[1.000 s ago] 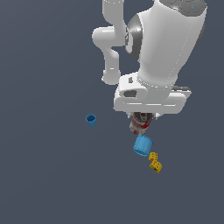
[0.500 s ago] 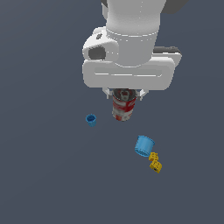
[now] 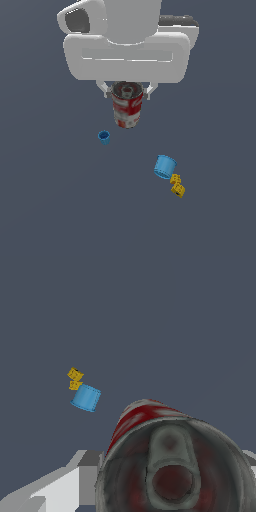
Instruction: Pick up a designated object from a clutter of objects.
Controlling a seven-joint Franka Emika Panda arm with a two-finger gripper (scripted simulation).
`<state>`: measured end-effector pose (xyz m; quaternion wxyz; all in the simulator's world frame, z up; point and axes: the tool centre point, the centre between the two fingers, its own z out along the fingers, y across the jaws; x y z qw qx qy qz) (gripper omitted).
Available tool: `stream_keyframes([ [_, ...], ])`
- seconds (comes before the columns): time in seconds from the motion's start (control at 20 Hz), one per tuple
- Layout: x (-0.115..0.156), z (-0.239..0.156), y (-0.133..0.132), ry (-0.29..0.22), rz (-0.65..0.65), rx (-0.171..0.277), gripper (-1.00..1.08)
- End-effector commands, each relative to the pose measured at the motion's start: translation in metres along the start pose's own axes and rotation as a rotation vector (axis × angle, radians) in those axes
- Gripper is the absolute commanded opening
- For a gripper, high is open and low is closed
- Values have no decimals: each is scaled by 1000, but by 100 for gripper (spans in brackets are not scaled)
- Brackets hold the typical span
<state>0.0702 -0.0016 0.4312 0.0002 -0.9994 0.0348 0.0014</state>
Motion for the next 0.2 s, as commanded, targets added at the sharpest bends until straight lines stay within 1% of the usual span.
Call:
stream_keyframes([
  [0.0, 1, -7, 3, 3, -1, 0, -100],
  [0.15, 1, -9, 5, 3, -1, 0, -100],
])
